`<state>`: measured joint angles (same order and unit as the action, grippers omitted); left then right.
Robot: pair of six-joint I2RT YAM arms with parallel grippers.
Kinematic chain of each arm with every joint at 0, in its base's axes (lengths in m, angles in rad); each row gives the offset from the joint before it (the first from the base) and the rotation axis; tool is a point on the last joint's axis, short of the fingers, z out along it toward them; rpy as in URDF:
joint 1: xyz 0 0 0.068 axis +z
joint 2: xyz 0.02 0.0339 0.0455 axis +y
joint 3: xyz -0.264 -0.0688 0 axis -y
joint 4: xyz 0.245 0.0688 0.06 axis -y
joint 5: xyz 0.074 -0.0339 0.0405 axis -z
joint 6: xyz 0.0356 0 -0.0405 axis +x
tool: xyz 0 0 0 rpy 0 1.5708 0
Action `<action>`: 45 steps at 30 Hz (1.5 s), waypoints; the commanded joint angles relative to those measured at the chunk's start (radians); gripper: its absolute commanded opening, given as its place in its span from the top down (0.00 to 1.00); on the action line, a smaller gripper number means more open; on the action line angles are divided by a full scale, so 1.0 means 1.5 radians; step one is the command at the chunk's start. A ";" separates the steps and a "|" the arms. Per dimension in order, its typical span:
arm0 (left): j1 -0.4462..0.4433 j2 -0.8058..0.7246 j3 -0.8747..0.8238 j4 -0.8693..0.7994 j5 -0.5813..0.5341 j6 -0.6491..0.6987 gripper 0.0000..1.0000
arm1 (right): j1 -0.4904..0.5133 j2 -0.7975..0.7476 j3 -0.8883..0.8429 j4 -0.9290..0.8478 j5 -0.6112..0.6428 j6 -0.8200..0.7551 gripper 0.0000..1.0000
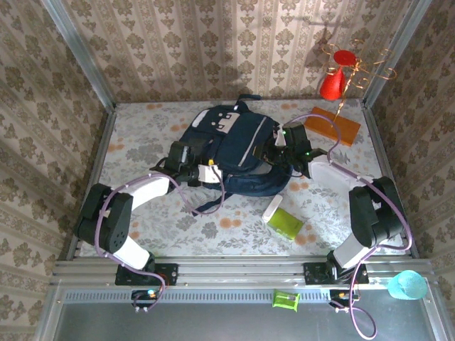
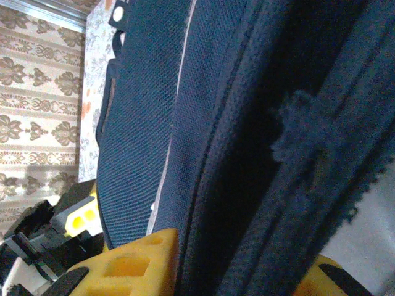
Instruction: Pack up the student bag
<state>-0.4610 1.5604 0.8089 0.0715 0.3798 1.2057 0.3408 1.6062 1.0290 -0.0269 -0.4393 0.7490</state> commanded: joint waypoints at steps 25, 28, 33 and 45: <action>-0.027 0.066 0.037 0.088 0.017 -0.056 0.79 | 0.003 0.073 0.104 -0.152 -0.027 -0.105 0.65; -0.032 0.063 0.045 0.082 0.018 -0.083 0.89 | 0.001 0.083 0.131 -0.188 -0.017 -0.121 0.60; -0.041 0.043 0.023 0.096 0.028 -0.136 0.94 | -0.008 0.060 0.145 -0.253 0.046 -0.158 0.50; -0.044 0.008 0.013 0.092 0.055 -0.216 1.00 | -0.013 -0.082 0.066 -0.280 0.133 -0.185 0.36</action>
<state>-0.5163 1.6184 0.8371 0.2138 0.3862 0.9524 0.3126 1.5539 1.1687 -0.4366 -0.2859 0.4908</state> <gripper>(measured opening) 0.067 0.643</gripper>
